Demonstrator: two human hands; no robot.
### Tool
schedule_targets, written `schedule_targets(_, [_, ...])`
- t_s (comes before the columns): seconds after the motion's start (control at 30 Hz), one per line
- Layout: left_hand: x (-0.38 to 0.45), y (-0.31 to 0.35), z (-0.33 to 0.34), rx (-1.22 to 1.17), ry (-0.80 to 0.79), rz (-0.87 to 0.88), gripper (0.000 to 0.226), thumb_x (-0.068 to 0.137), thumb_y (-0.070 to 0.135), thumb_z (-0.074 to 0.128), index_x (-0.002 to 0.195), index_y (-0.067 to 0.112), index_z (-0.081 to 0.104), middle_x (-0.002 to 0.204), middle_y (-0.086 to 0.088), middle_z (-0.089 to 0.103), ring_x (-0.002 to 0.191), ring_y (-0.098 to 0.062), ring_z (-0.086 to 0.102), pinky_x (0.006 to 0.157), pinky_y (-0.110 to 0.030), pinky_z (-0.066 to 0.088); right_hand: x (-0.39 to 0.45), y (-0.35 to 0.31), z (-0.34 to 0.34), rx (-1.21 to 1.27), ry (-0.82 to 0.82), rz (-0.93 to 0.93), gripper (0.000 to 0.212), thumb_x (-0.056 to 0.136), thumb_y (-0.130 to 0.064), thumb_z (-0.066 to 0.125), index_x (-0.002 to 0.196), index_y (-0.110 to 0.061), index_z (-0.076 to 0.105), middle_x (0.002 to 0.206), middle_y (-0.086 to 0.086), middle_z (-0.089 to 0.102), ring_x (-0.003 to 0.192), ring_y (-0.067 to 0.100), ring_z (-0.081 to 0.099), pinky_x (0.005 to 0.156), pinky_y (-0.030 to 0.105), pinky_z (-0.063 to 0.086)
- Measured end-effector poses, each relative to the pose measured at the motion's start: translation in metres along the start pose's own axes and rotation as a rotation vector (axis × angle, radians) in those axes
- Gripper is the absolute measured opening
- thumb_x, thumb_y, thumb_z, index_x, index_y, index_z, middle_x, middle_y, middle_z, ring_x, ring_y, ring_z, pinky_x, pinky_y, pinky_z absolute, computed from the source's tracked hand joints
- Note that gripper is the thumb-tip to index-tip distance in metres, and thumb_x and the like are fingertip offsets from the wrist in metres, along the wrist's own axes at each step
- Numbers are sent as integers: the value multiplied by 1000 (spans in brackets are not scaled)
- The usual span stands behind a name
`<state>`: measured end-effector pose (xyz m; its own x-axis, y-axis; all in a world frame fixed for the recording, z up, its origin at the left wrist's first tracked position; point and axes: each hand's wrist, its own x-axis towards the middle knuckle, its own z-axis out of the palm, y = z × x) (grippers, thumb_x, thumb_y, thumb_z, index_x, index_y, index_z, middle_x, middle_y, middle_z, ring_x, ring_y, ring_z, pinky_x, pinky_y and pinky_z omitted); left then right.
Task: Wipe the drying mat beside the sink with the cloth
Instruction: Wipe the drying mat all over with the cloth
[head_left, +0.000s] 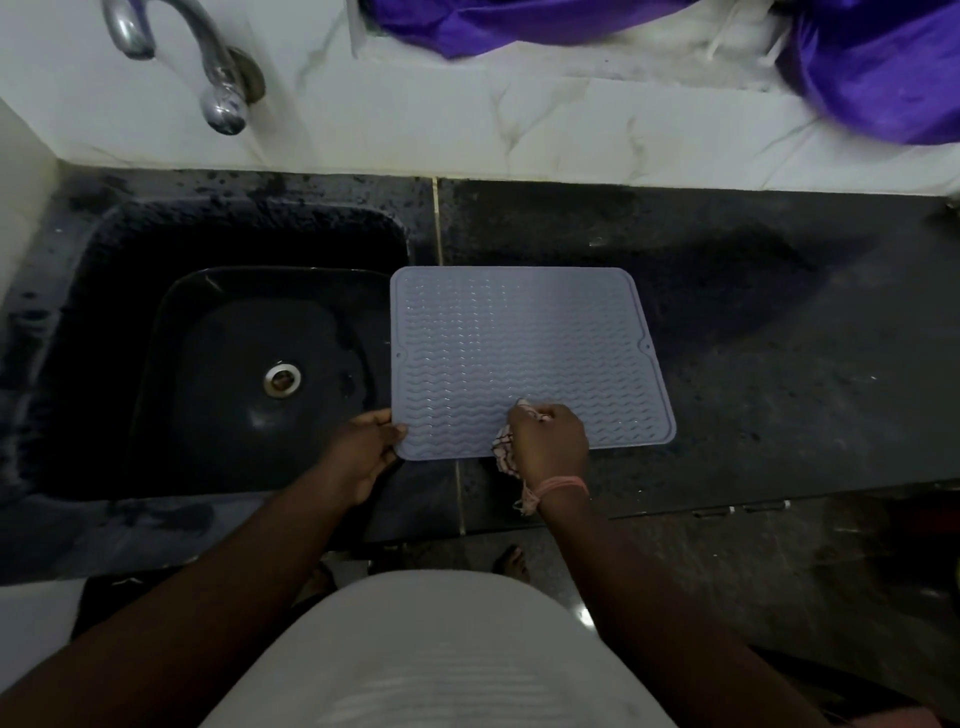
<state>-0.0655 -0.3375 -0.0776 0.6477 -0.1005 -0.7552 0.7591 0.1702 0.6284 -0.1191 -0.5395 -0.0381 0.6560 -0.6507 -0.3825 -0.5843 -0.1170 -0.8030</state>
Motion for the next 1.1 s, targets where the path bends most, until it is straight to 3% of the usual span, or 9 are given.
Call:
schedule_targets(0.2, [-3,-1,-5,16,-21,23,38,97,-7,51,135,-3,55,129,-20,65,114,-30,63,93,-35,54,-23,0,39,40,-82,-6,19,85,-35,73,94,-18,73,89,-5,72,85,11,67,73,22,50])
schedule_targets(0.33, [-8,1,-7,45,-60,34,38,99,-10,41,132,2,57,123,-16,67,107,-25,65,90,-32,53,-36,1,57,59,-215,13,21,83,-36,74,96,-19,74,94,-4,74,91,14,70,88,38,58])
schedule_targets(0.53, [-12,4,-9,55,-80,28,42,99,-11,39,131,9,58,116,-9,69,107,-22,64,98,-38,50,-35,-6,63,38,-248,8,24,79,-43,72,90,-23,74,90,-6,75,88,13,71,87,41,59])
schedule_targets(0.7, [-12,4,-7,52,-105,45,36,97,-10,40,120,2,66,115,-19,72,94,-26,73,81,-34,60,-48,-14,79,-51,-412,-75,27,73,-46,70,87,-23,74,79,-10,74,75,3,70,76,32,59])
schedule_targets(0.77, [-11,2,-7,46,-108,52,33,97,-7,40,109,1,70,107,-22,73,85,-24,75,69,-30,61,-51,-15,86,-98,-468,-127,26,74,-44,69,89,-23,74,82,-9,74,77,4,70,76,31,59])
schedule_targets(0.83, [-8,0,-9,49,-111,48,32,99,-5,40,108,2,70,105,-20,74,88,-25,75,66,-29,61,-46,-17,85,4,-498,-52,21,77,-36,73,89,-20,75,85,-3,77,82,12,73,80,34,61])
schedule_targets(1.0, [3,-2,-18,74,-88,-5,37,101,-4,41,131,7,60,123,-11,70,114,-24,66,91,-32,53,-13,-22,38,363,-398,147,18,85,-16,73,99,-5,75,92,17,77,82,31,74,76,43,62])
schedule_targets(1.1, [0,-2,-12,71,-75,4,39,96,-8,43,125,7,64,117,-10,73,106,-21,69,87,-30,53,16,-15,-12,390,-228,111,15,89,-17,71,99,-7,75,91,14,77,82,30,74,72,42,63])
